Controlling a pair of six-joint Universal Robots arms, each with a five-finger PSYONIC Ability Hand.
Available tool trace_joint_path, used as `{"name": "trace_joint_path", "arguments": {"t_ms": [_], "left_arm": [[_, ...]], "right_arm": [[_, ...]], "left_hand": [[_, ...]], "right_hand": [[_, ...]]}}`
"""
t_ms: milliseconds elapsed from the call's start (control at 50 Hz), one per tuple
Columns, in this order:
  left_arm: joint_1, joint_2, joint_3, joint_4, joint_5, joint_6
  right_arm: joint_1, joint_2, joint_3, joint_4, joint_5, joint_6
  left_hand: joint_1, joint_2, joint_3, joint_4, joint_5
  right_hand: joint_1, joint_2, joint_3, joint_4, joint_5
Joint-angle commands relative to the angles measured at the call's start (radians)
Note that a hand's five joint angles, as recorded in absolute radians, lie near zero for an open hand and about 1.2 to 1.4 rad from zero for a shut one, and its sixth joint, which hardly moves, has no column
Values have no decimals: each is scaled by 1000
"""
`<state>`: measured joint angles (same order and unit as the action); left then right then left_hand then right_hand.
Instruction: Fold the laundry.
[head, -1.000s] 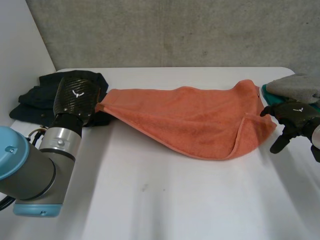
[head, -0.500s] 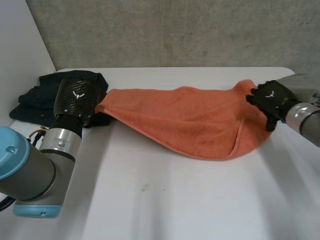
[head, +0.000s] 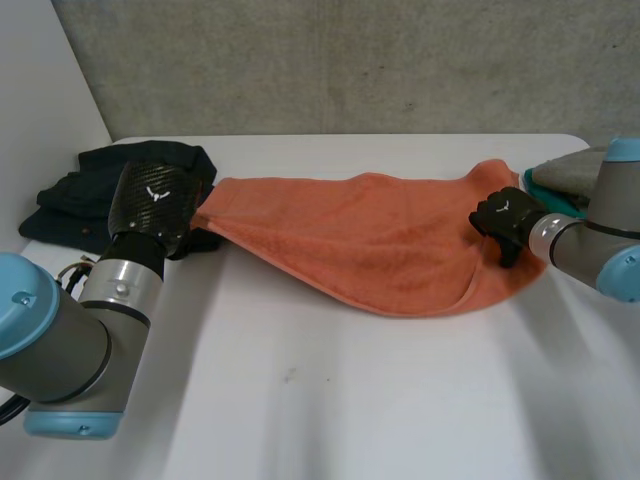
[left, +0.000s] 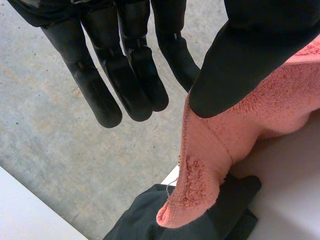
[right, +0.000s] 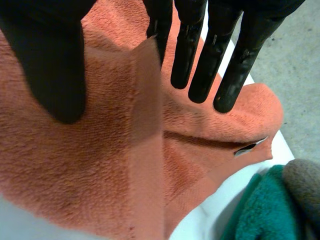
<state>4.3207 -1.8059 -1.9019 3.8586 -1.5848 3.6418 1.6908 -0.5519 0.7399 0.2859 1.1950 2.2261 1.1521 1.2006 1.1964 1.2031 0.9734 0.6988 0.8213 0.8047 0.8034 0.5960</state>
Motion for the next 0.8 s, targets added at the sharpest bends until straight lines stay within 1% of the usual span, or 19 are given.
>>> {"name": "trace_joint_path", "arguments": {"t_ms": [20, 80, 100, 160, 180, 240, 260, 300, 320, 400, 420, 500, 580, 640, 700, 800], "left_arm": [[10, 0, 3, -4, -1, 1], [16, 10, 4, -25, -1, 8], [17, 14, 4, -33, -1, 9], [28, 39, 7, -68, -3, 11], [34, 48, 7, -79, -3, 11], [56, 94, 6, -129, -3, 15], [63, 124, 3, -158, -3, 15], [71, 154, -2, -191, -3, 15], [74, 169, -3, -208, -1, 15], [82, 249, -19, -309, 0, 15], [83, 279, -25, -345, 0, 15], [83, 336, -39, -404, 0, 15], [80, 350, -57, -412, 2, 14], [79, 347, -66, -412, 0, 12], [76, 335, -72, -412, 0, 9], [71, 310, -82, -410, 0, 8]], "right_arm": [[3, -46, 28, -2, 0, 12], [1, -117, 68, -5, 5, 29], [1, -167, 111, -5, 11, 35], [-3, -246, 189, -2, 15, 43], [-3, -303, 249, -2, 18, 40], [-11, -391, 346, -1, 21, 29], [-26, -445, 414, -1, 18, 27], [-57, -489, 481, -1, 14, 27], [-94, -525, 545, -4, 5, 27], [-160, -597, 668, -7, -11, 29], [-167, -608, 683, -7, -15, 29], [-200, -663, 746, -4, -49, 30], [-232, -666, 782, -1, -80, 43], [-232, -665, 808, -2, -94, 44], [-232, -663, 831, -4, -97, 44], [-232, -663, 846, -5, -97, 43]], "left_hand": [[244, 196, 200, 193, 248], [244, 196, 200, 193, 248], [244, 196, 200, 193, 248], [244, 196, 200, 193, 248], [244, 196, 200, 193, 248], [244, 196, 200, 193, 248], [244, 196, 200, 193, 248], [244, 196, 200, 193, 248], [244, 196, 200, 193, 248], [244, 196, 200, 193, 248], [244, 196, 200, 193, 248], [244, 196, 200, 193, 248], [244, 196, 200, 193, 248], [244, 196, 200, 193, 248], [244, 196, 200, 193, 248], [244, 196, 200, 193, 248]], "right_hand": [[697, 575, 592, 593, 626], [697, 575, 592, 593, 626], [697, 575, 592, 593, 626], [697, 575, 592, 593, 626], [697, 575, 592, 593, 626], [697, 575, 592, 593, 626], [697, 575, 592, 593, 626], [697, 575, 592, 593, 626], [697, 575, 592, 593, 626], [697, 575, 592, 593, 626], [697, 575, 592, 593, 626], [697, 575, 592, 593, 626], [697, 575, 592, 593, 626], [497, 374, 391, 392, 425], [359, 236, 253, 254, 287], [358, 235, 252, 253, 286]]}}
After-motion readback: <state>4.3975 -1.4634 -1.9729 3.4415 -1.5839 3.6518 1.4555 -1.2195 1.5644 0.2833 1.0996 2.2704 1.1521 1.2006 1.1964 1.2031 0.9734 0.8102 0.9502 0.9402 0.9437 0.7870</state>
